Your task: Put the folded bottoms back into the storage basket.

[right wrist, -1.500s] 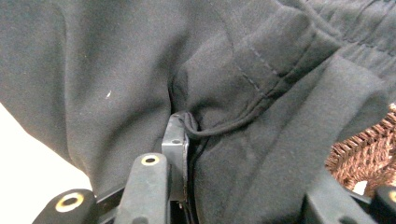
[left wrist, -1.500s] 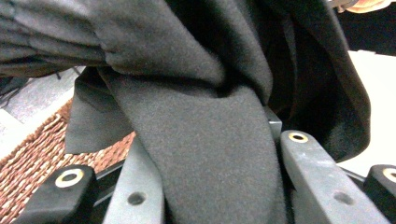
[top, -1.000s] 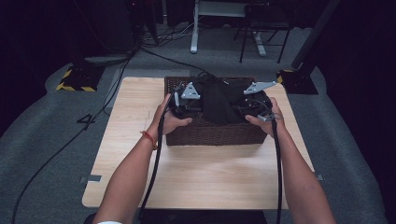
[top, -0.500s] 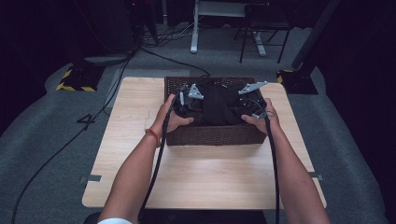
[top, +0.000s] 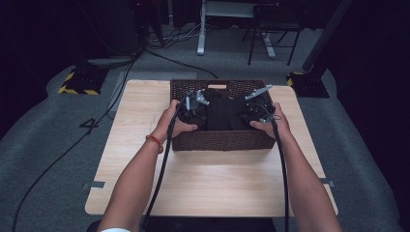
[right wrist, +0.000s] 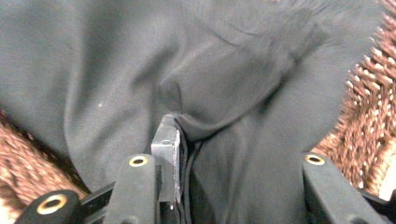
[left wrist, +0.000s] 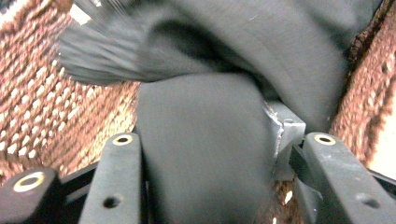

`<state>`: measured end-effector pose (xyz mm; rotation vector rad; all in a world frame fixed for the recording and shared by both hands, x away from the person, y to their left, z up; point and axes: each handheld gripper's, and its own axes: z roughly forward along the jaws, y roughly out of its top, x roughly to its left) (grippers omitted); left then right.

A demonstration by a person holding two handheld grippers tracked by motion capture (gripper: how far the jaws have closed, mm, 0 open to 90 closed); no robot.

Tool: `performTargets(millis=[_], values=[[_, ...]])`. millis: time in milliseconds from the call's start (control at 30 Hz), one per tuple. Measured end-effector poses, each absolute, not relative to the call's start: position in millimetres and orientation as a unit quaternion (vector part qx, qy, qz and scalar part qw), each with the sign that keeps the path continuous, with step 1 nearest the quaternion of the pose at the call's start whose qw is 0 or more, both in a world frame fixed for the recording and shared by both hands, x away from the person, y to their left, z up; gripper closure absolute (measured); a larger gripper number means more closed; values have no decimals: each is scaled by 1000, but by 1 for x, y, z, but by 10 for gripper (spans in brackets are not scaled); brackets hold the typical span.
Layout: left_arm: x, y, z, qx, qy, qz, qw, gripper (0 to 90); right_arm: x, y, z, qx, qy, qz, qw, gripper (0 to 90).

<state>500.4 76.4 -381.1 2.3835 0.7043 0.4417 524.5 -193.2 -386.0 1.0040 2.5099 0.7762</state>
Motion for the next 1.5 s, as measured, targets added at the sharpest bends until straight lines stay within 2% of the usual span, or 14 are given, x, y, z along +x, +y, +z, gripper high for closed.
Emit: performTargets(millis=[200, 433, 467, 533, 700, 1033, 1500], values=[[497, 90, -379, 889, 286, 163, 318, 438, 523, -195, -388, 362, 876, 276, 161, 518], [492, 87, -372, 887, 273, 165, 332, 401, 519, -190, -385, 355, 875, 285, 166, 433], [492, 87, -372, 887, 273, 165, 332, 373, 519, -190, -385, 355, 875, 285, 166, 433], [490, 86, -370, 886, 271, 168, 336, 361, 517, -189, -382, 349, 874, 295, 167, 367], [486, 85, -366, 881, 270, 171, 348, 302, 512, -189, -379, 347, 869, 304, 180, 298], [473, 85, -355, 868, 271, 185, 374, 227, 498, -190, -367, 326, 867, 323, 194, 301], [456, 89, -351, 866, 261, 198, 378, 197, 478, -191, -357, 317, 864, 329, 211, 287]])
